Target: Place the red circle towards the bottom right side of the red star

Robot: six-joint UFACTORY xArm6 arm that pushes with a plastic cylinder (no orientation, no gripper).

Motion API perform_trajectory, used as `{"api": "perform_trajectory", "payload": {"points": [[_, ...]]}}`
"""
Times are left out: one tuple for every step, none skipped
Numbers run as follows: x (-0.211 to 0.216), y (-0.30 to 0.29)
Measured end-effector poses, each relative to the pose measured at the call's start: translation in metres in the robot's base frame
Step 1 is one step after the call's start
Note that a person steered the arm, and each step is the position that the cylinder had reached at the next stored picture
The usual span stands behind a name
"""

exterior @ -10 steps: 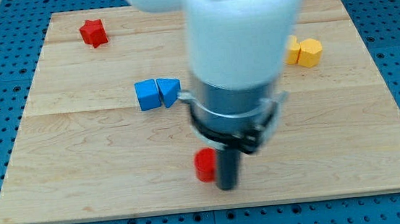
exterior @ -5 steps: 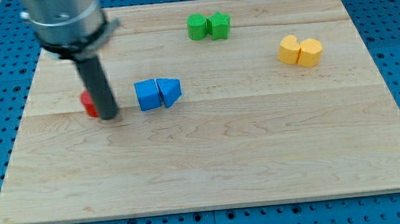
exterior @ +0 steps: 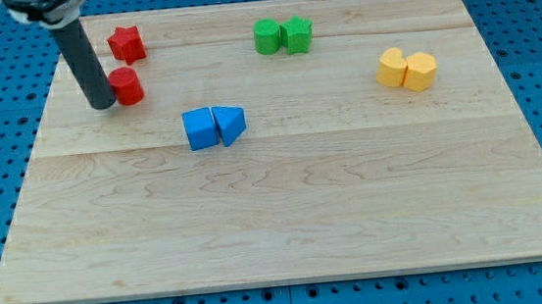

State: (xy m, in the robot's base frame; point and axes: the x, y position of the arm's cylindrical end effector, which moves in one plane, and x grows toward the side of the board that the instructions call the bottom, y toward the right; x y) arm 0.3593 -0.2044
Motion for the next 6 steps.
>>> {"api": "perform_trajectory", "payload": {"points": [[0.013,0.011],[0.002,0.028],[-0.023,0.036],[-0.039,0.042],[-0.039,0.054],[-0.039,0.059]]}}
